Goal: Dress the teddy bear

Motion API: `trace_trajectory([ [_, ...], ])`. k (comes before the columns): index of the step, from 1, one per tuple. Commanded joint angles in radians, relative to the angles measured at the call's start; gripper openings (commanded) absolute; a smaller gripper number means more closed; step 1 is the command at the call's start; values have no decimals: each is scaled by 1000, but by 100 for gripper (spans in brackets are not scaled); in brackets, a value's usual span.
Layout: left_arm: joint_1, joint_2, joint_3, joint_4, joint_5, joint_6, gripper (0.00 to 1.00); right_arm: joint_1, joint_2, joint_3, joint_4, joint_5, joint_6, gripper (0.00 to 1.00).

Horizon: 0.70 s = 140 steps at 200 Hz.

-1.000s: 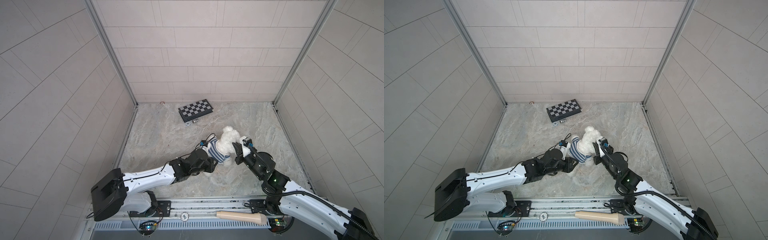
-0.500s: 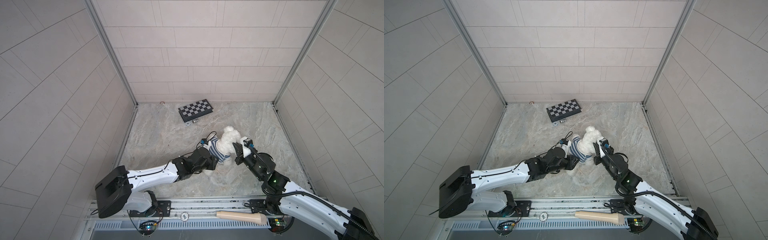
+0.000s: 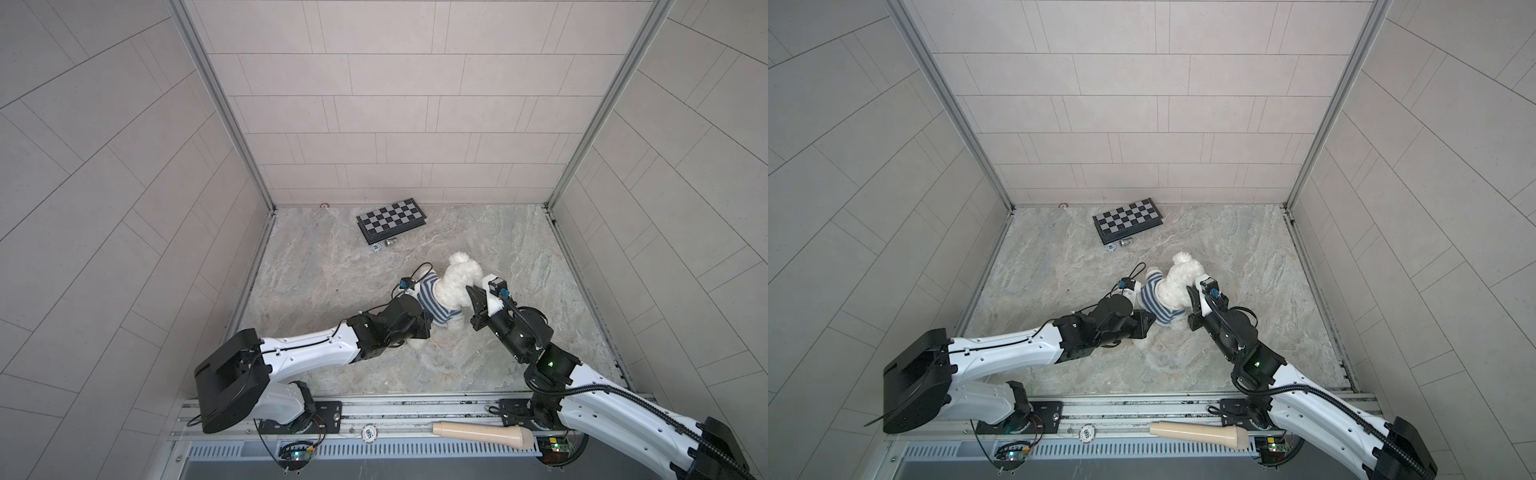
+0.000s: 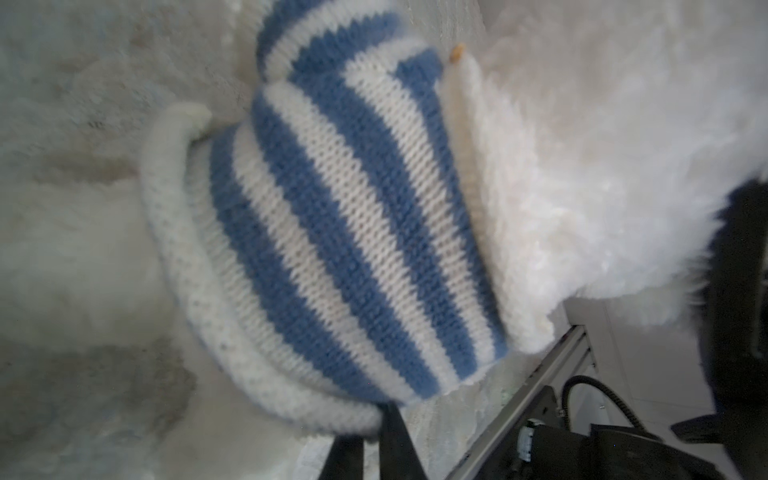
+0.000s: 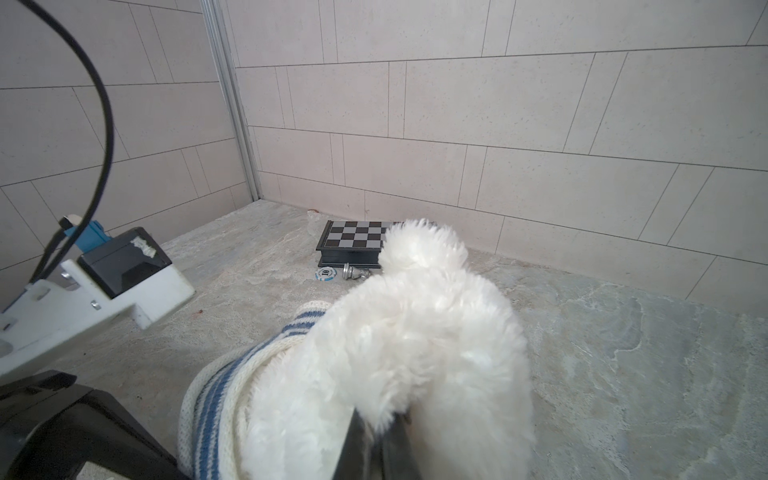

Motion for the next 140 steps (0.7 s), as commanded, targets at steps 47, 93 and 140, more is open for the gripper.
trace_trajectory([
  [47, 53, -61, -63, -43, 3, 20, 0, 7, -24, 10, 36, 20, 1, 0],
  [93, 84, -113, -114, -87, 4, 57, 0, 6, -26, 23, 22, 21, -8, 0],
  [140, 119, -118, -161, -86, -15, 77, 0, 8, -21, 36, 16, 22, -10, 0],
])
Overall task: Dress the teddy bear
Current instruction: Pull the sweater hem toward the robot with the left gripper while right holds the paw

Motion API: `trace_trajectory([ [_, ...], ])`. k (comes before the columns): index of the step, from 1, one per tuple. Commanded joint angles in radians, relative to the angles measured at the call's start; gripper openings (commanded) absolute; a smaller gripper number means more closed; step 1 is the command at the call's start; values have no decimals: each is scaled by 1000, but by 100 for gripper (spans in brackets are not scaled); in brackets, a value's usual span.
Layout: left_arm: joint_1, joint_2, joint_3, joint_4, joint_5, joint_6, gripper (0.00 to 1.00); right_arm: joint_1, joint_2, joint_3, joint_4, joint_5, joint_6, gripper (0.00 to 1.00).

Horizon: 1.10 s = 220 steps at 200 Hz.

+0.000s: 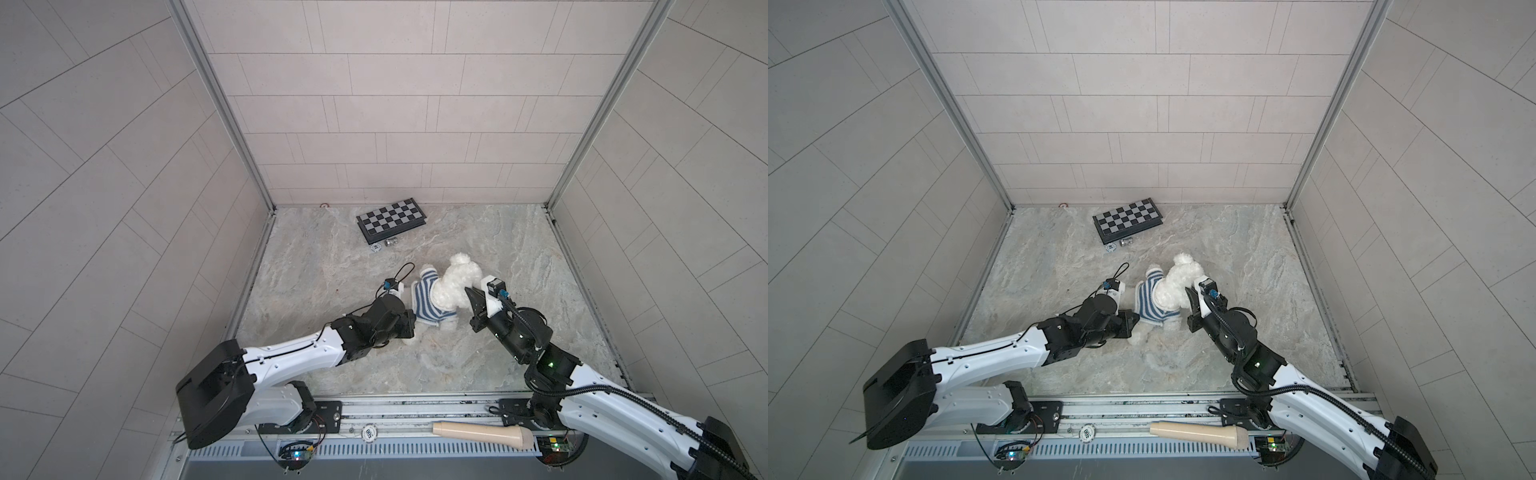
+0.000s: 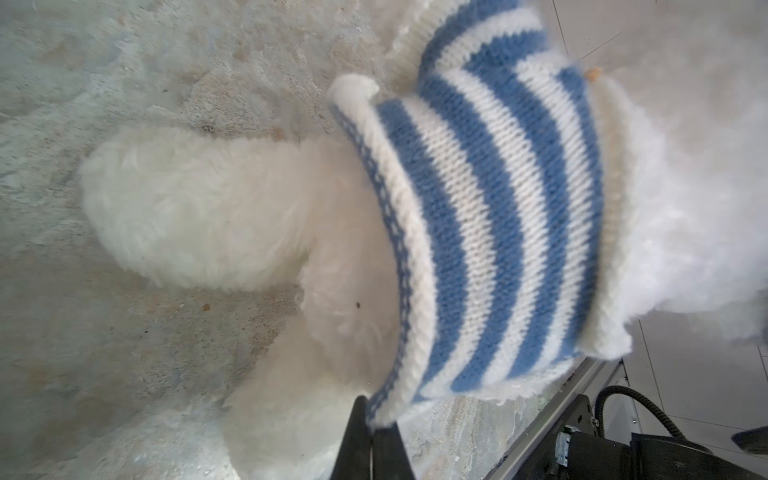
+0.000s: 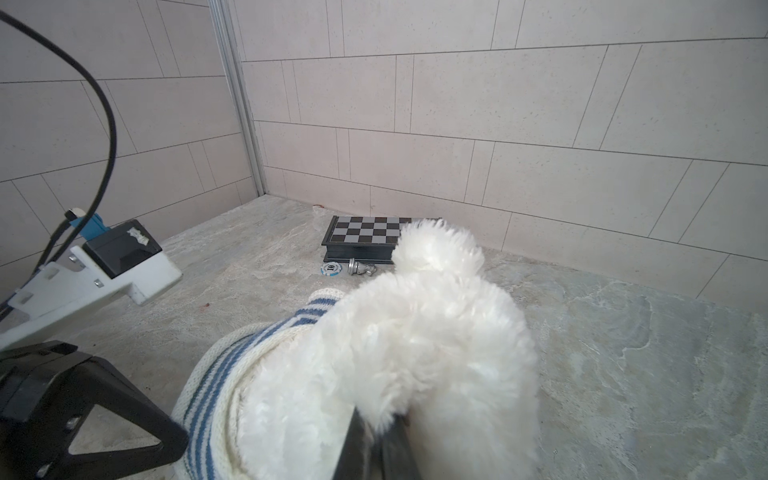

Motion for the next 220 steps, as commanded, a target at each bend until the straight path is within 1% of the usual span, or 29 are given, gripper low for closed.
trace_trajectory([
  [1, 27, -14, -44, -53, -41, 31, 0, 1, -14, 35, 38, 25, -9, 0],
  [24, 27, -20, -58, -52, -63, 41, 0, 1, -9, 39, 42, 23, -10, 0],
  [39, 23, -9, -61, -19, -40, 46, 0, 2, 2, 40, 54, 9, -11, 0],
  [62, -8, 10, -58, 39, -10, 53, 0, 4, 22, 45, 75, -23, -14, 0],
  [88, -9, 8, -52, 71, 15, 65, 0, 12, 34, 45, 108, -82, -36, 0],
  [116, -8, -17, -45, 68, 25, 73, 10, 18, 31, 37, 141, -159, -68, 0],
  [128, -6, -42, -51, 55, 27, 81, 16, 19, 22, 32, 148, -185, -80, 0],
  [146, 3, -86, -45, -18, 34, 123, 29, 21, 7, 31, 136, -211, -102, 0],
  [155, 10, -108, -33, -79, 33, 152, 33, 21, -1, 33, 120, -217, -114, 0],
  [171, 26, -163, -30, -150, 41, 193, 37, 22, -12, 37, 97, -222, -138, 0],
  [189, 51, -237, -29, -183, 80, 211, 42, 21, -20, 40, 84, -235, -157, 0],
  [220, 129, -289, -16, -185, 190, 177, 43, 21, -11, 41, 94, -245, -161, 0],
])
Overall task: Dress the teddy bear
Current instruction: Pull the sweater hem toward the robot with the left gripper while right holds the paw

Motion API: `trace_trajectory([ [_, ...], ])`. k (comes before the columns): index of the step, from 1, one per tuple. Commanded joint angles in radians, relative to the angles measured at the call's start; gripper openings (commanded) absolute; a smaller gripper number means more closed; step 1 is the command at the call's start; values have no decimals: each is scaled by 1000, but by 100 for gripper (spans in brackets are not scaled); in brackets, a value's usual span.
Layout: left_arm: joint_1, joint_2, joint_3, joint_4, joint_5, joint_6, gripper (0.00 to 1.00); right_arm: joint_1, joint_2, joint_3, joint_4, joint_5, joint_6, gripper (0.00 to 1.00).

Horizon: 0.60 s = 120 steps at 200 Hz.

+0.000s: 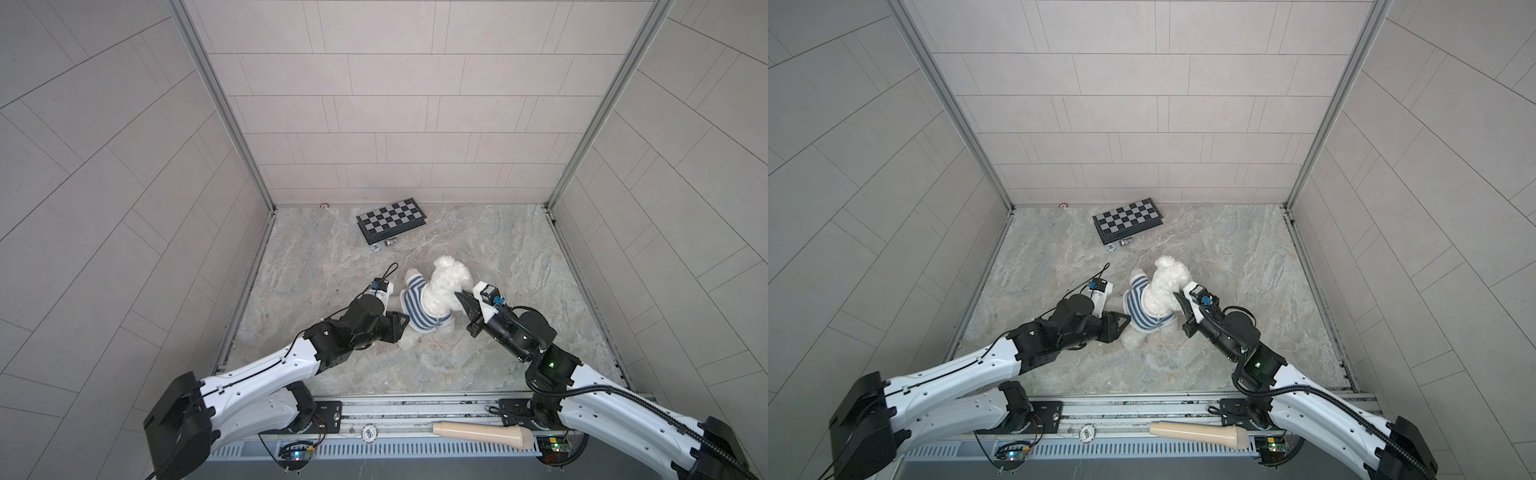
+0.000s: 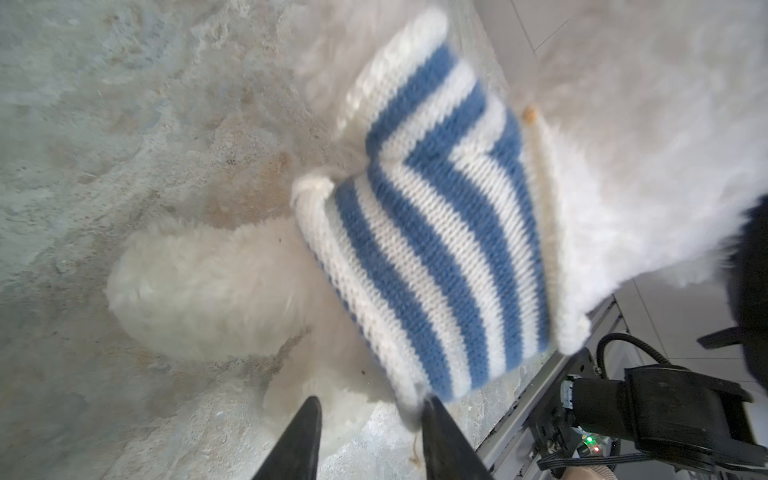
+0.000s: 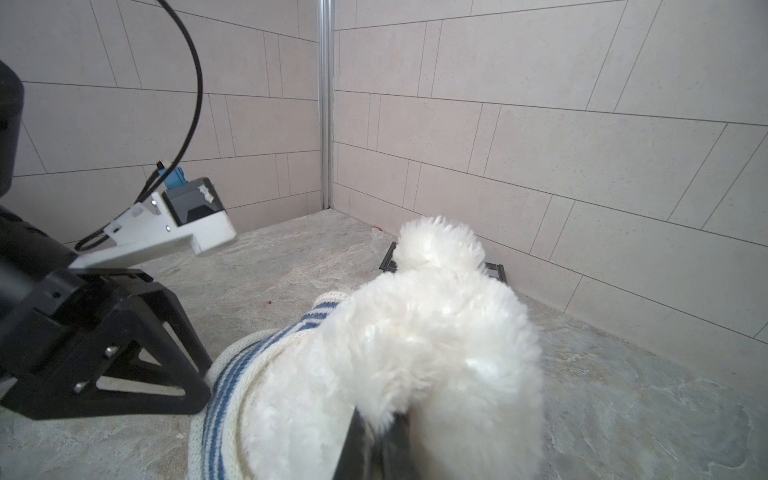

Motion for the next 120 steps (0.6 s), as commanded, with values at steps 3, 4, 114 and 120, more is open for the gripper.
trace_trajectory([
  [3, 55, -29, 27, -35, 99, -3, 43, 6, -7, 35, 28, -36, -33, 0],
  [4, 58, -30, 27, -33, 102, -4, 43, 6, -7, 35, 28, -37, -33, 0],
  [114, 154, 42, 19, 150, 201, -133, 35, 14, -1, 30, 44, -42, -38, 0],
  [120, 155, 47, 19, 155, 204, -136, 34, 14, 0, 28, 48, -42, -38, 0],
])
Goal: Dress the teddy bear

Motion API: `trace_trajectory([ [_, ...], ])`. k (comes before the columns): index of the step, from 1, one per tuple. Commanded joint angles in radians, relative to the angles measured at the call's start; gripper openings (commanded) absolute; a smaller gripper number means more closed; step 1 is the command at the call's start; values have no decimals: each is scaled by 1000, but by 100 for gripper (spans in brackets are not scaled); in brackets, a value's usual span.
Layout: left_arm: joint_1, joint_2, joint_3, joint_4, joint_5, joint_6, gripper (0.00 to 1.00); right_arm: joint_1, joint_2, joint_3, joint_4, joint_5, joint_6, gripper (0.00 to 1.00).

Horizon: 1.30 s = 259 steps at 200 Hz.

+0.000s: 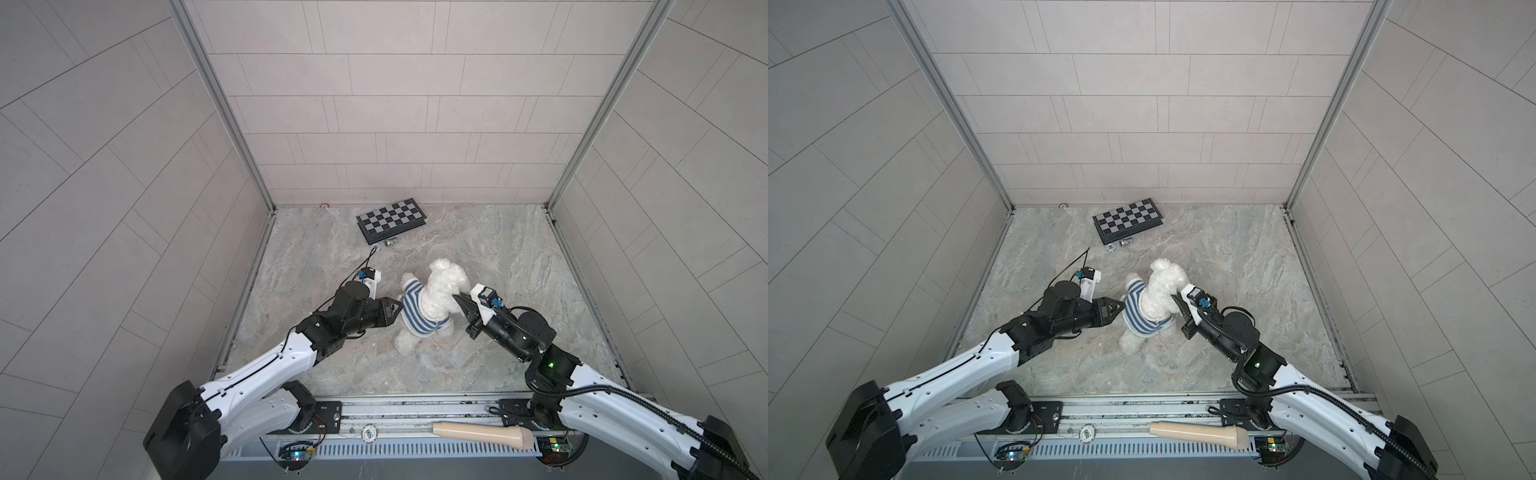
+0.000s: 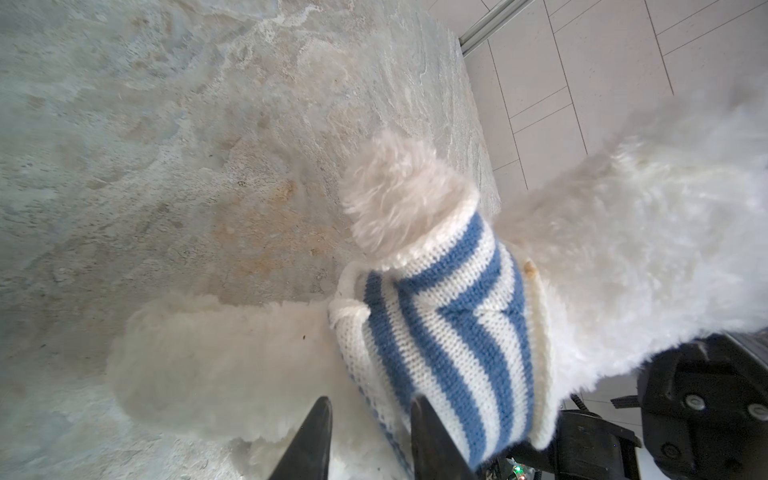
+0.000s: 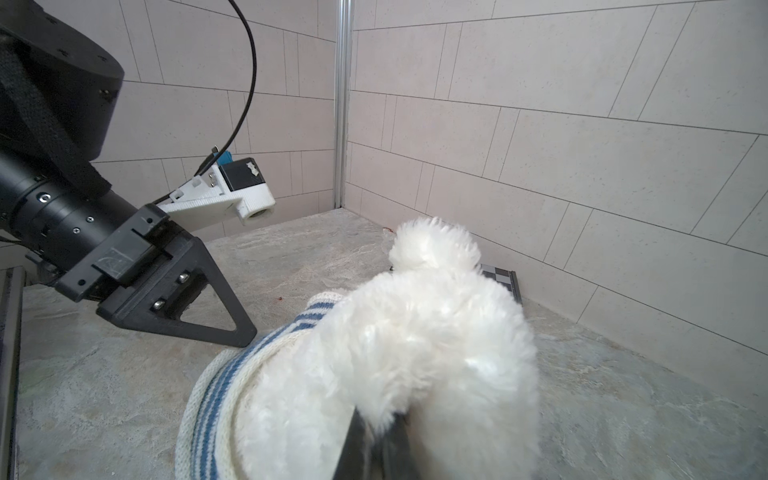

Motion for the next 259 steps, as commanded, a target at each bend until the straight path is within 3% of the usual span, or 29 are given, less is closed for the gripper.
trace_trajectory([
  [1, 4, 13, 18, 70, 30, -25, 33, 8, -4, 27, 44, -10, -20, 0],
  [68, 3, 33, 0, 57, 3, -42, 0, 8, -2, 27, 46, -2, -23, 0],
  [133, 47, 12, -51, 9, -66, -47, 0, 8, -28, 24, 34, 22, -27, 0],
  [193, 60, 89, -85, 10, -98, -20, 0, 9, -48, 16, 32, 41, -27, 0],
  [259, 58, 107, -97, 88, -78, -2, 0, 10, -35, 18, 43, 50, -31, 0],
])
